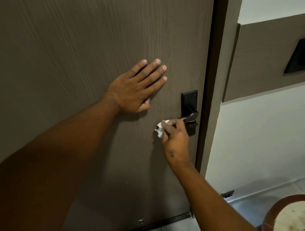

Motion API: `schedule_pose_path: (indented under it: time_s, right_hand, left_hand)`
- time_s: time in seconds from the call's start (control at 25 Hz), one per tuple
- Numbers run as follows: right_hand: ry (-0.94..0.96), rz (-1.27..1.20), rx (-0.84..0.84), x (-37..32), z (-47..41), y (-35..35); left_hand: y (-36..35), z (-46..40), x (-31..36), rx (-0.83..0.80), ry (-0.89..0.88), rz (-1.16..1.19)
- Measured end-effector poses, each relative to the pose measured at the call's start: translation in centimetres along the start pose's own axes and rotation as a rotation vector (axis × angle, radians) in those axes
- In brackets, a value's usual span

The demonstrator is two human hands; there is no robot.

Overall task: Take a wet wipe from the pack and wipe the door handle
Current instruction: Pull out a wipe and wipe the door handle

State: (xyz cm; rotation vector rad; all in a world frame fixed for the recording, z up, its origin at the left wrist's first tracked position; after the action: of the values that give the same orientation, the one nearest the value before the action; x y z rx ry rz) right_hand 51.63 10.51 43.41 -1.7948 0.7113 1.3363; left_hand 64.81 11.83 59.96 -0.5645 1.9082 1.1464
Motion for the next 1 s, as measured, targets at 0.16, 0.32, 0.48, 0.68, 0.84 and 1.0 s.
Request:
schedule_pose_path:
  time_s: [0.16, 0.32, 0.48, 0.68, 0.84, 1.0]
  right_hand:
    - [-0.038, 0.109, -0.136, -0.2, -0.1, -1.1]
    - [0.106, 0.222, 0.083, -2.6, -0.9, 4.1]
    - [0.179, 0.417, 0.253, -3.9, -1.6, 6.7]
    - [0.121, 0.341, 0.346, -4.3, -3.0, 8.0]
    - [0.008, 0.561, 0.367, -5.3, -4.7, 10.1]
    - [-0.138, 0.5, 0.381, -3.9, -4.5, 10.6]
  left_hand:
    - [0.1, 0.0, -0.2, 0.002, 0.0, 0.014]
    - [0.3, 0.1, 0.0, 0.019, 0.004, -0.002]
    - [0.3, 0.1, -0.1, 0.028, 0.004, 0.004]
    - [0.2, 0.1, 0.0, 0.038, 0.0, 0.004]
    - [0.2, 0.0, 0.0, 0.045, 0.0, 0.018]
    - [0.4, 0.1, -0.1, 0.052, 0.005, 0.016]
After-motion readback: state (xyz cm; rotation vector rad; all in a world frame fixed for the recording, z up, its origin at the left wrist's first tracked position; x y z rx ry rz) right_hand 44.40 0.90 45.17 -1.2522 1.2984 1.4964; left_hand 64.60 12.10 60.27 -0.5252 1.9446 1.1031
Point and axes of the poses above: each hand's wrist, its own z-axis away from the middle knuckle, its own y-axis out of the back of the hand, x = y × z, the point moved 6 cm from there along -z, towards the middle knuckle, and after that the axes turned 13 degrees about -x, right-handed, at the moved point
